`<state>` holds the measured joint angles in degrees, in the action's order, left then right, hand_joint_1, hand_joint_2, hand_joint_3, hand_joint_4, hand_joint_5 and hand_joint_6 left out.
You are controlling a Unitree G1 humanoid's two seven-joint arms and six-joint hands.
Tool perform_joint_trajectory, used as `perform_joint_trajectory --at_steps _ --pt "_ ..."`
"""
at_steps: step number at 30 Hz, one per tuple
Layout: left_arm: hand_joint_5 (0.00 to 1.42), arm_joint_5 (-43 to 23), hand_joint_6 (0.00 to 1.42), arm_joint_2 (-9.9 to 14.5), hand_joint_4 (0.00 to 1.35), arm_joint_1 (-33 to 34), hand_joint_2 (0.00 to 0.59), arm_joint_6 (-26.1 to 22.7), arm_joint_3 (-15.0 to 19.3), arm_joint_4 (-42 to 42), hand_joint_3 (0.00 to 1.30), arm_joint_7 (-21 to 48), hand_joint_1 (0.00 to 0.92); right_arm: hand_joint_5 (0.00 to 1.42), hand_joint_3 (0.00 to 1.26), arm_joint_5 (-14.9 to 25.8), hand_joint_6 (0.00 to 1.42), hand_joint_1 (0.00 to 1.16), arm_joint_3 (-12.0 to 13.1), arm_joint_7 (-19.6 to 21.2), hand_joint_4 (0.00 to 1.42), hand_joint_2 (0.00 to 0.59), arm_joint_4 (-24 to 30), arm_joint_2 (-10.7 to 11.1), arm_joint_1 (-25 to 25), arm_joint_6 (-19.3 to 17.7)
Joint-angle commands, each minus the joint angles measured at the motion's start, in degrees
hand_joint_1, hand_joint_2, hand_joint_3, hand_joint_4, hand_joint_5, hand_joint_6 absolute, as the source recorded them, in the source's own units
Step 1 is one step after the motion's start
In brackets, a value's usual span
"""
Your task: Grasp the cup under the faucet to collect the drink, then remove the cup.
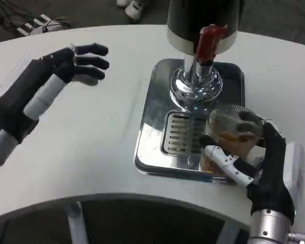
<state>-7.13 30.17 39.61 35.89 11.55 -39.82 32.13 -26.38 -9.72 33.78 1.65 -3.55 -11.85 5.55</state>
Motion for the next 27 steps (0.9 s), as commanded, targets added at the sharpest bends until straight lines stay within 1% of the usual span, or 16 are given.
perform_joint_trajectory --at_steps 1,4,7,8,10,11,15,17,20,23,27 --pt "0.33 5.83 0.35 2.86 0.29 -4.01 0.036 0.71 -2.04 2.60 0.31 -3.00 0.000 1.18 0.84 -1.31 1.33 0.79 -0.58 -1.92 0.99 0.185 5.38 -0.84 2.31 0.35" --pt "0.29 8.17 0.32 3.31 0.26 -5.48 0.045 0.85 -3.15 4.06 0.29 -4.30 0.000 1.19 0.85 -2.36 1.34 0.79 -1.43 -4.20 0.99 0.182 9.13 -0.46 4.01 0.88" --pt "0.26 9.88 0.29 3.29 0.24 -7.84 0.053 0.79 -3.88 6.74 0.27 -5.94 0.000 1.20 0.86 -2.69 1.36 0.82 -1.72 -6.54 1.00 0.157 11.95 -0.27 5.48 1.62" --pt "0.23 10.27 0.28 3.32 0.20 -8.49 0.052 0.68 -4.08 7.56 0.26 -6.39 0.000 1.20 0.86 -2.67 1.37 0.82 -1.79 -7.68 1.01 0.155 12.91 -0.08 6.04 1.92" --pt "0.15 11.81 0.24 3.55 0.13 -10.13 0.053 0.63 -4.51 9.86 0.23 -7.51 0.000 1.20 0.86 -2.97 1.37 0.83 -2.15 -10.25 1.01 0.153 15.06 0.68 7.34 2.45" --pt "0.12 13.13 0.22 3.79 0.10 -11.47 0.056 0.89 -4.78 11.71 0.21 -8.32 0.000 1.20 0.87 -3.14 1.37 0.83 -2.42 -11.81 1.01 0.142 16.40 1.28 8.30 2.68" --pt "0.04 17.11 0.18 4.57 0.01 -16.19 0.061 1.01 -5.45 18.21 0.15 -10.69 0.000 1.20 0.87 -3.29 1.38 0.84 -2.77 -16.92 1.01 0.138 20.70 3.24 11.21 3.22" --pt "0.00 18.39 0.15 4.79 0.00 -17.95 0.060 0.59 -5.59 20.80 0.11 -11.40 0.000 1.20 0.87 -3.24 1.39 0.84 -2.67 -19.02 1.01 0.137 22.39 3.99 12.24 3.23" --pt "0.00 20.88 0.10 5.33 0.00 -21.70 0.065 -0.38 -5.58 26.05 0.07 -12.34 0.000 1.20 0.87 -3.05 1.39 0.84 -2.42 -21.88 1.01 0.137 24.93 5.14 13.42 3.16" --pt "0.00 22.08 0.07 5.76 0.00 -24.33 0.069 -1.68 -5.31 29.77 0.04 -12.75 0.000 1.21 0.87 -3.11 1.39 0.84 -2.26 -23.82 1.01 0.137 26.57 5.91 13.86 2.89" --pt "0.00 24.00 0.03 6.75 0.00 -27.84 0.070 -4.21 -5.10 35.46 0.00 -12.70 0.000 1.21 0.88 -3.13 1.40 0.84 -2.51 -25.35 1.01 0.136 27.87 6.52 14.23 2.44"
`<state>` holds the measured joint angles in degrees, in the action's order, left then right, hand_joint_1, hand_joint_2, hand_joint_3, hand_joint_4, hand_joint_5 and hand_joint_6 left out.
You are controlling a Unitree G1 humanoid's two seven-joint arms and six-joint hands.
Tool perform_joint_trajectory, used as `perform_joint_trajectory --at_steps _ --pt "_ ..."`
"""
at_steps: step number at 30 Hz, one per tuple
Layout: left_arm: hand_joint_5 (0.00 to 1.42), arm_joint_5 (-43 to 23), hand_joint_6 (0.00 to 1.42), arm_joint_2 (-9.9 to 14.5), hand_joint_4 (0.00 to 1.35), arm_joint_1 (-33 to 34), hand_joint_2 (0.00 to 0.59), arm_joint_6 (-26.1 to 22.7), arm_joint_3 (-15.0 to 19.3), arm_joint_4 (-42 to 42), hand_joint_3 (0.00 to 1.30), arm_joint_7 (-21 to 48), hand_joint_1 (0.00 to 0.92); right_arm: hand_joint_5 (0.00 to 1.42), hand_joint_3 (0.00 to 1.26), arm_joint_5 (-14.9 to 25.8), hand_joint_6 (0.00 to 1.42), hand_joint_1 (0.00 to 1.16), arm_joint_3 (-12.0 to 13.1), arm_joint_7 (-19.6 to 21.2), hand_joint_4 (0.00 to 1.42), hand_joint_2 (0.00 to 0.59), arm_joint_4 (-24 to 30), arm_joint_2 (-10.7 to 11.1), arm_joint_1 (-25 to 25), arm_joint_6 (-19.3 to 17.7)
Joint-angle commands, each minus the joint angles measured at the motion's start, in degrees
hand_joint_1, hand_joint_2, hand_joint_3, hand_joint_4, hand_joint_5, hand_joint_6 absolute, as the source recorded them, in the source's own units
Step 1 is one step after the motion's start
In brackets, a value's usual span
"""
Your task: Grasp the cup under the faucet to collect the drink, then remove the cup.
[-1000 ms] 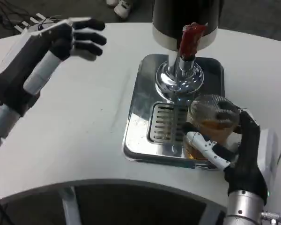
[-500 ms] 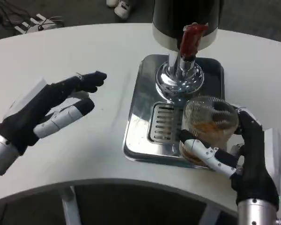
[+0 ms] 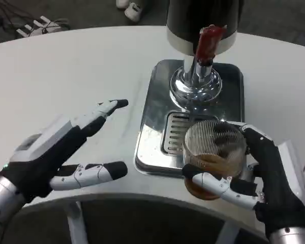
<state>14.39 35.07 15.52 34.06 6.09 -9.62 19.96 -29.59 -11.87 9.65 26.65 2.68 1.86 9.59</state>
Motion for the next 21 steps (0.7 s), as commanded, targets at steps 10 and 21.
perform_joint_trajectory --at_steps 10,21 --pt "0.00 3.55 0.00 3.90 0.00 -14.66 0.066 -7.55 0.42 20.04 0.00 1.95 0.000 1.22 0.89 -0.35 1.41 0.84 -2.11 -6.08 1.03 0.138 11.65 3.16 6.08 -2.85" --pt "0.00 1.85 0.00 5.35 0.00 -20.25 0.068 -8.95 1.92 26.92 0.00 4.33 0.000 1.25 0.90 -0.63 1.41 0.84 -2.74 -8.94 1.04 0.132 18.27 3.60 13.18 -2.43"
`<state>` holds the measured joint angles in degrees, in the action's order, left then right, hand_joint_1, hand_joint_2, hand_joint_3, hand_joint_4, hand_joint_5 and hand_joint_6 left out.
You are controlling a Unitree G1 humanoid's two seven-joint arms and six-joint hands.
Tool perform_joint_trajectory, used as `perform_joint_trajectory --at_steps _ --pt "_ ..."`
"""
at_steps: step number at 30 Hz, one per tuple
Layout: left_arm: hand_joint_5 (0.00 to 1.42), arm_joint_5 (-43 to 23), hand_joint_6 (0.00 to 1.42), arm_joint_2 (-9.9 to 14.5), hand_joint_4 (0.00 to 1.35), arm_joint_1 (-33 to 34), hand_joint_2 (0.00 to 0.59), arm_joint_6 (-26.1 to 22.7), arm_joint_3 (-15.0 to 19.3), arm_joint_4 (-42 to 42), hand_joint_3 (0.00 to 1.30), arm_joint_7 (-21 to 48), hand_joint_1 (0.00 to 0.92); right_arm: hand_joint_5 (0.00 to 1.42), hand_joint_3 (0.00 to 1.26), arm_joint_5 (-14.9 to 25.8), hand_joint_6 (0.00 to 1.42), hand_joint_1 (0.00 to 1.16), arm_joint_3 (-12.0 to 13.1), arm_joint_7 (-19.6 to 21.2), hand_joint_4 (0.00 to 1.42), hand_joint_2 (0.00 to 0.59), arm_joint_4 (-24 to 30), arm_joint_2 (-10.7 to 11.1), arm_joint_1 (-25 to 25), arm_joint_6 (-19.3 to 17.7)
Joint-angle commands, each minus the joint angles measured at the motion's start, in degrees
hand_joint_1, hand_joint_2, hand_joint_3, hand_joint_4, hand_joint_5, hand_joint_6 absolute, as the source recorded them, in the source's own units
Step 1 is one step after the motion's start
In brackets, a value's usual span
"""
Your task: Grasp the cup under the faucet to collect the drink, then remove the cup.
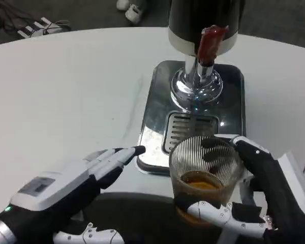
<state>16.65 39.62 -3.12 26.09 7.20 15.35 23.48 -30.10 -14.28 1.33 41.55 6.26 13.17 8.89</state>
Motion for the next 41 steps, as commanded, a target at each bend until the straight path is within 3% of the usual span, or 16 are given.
perform_joint_trajectory --at_steps 1,41 --pt "0.00 -0.46 0.00 0.79 0.00 -1.73 0.067 -1.22 0.90 2.18 0.00 0.82 0.000 1.25 0.90 -0.15 1.41 0.84 -0.36 -0.76 1.04 0.131 3.57 0.06 2.25 -1.78" --pt "0.00 0.35 0.00 1.07 0.00 -0.49 0.067 -3.70 0.02 1.97 0.00 1.40 0.000 1.28 0.92 -0.76 1.42 0.85 0.57 -0.85 1.06 0.120 3.56 -0.31 1.34 -1.69"
